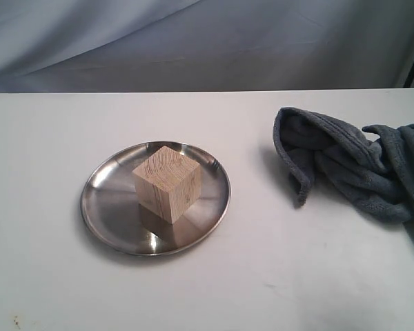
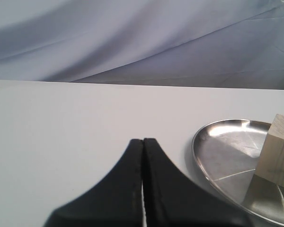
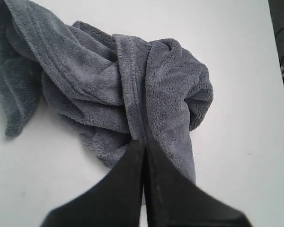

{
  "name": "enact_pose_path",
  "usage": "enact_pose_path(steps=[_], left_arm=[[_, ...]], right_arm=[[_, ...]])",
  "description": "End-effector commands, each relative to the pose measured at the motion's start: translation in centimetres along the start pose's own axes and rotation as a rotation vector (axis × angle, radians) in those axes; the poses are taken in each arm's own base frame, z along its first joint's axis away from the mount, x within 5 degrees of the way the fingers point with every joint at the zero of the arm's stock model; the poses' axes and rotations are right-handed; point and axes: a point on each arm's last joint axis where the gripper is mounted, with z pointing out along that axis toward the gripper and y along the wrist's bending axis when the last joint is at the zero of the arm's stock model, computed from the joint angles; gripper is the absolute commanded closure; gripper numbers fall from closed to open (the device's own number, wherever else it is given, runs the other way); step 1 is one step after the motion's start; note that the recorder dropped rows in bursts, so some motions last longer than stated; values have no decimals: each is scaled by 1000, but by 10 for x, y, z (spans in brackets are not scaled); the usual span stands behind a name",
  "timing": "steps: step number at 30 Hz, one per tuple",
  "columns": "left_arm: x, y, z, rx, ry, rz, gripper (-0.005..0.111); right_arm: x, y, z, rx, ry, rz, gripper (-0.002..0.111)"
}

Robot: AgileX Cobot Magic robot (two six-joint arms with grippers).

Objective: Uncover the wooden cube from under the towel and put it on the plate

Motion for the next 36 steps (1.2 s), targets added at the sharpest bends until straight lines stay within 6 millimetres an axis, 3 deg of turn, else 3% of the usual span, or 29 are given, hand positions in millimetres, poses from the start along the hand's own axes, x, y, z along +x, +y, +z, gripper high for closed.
enact_pose_path(steps=[1,14,25,31,36], left_arm=[[0,0,0,3,-9,-9,107],[0,0,0,3,-9,-11,107],[0,0,0,3,-9,-7,107],[0,0,0,3,-9,-7,107],[1,0,0,1,-4,-10,107]], right_arm=[[22,-1,-27,0,-112,47,108],[93,-3,-111,9,-425,101,108],[167,-3,-161,18,-666,134,108],[201,-2,-181,25,-807,148,108],[201,-3,-178,33,-804,140,108]])
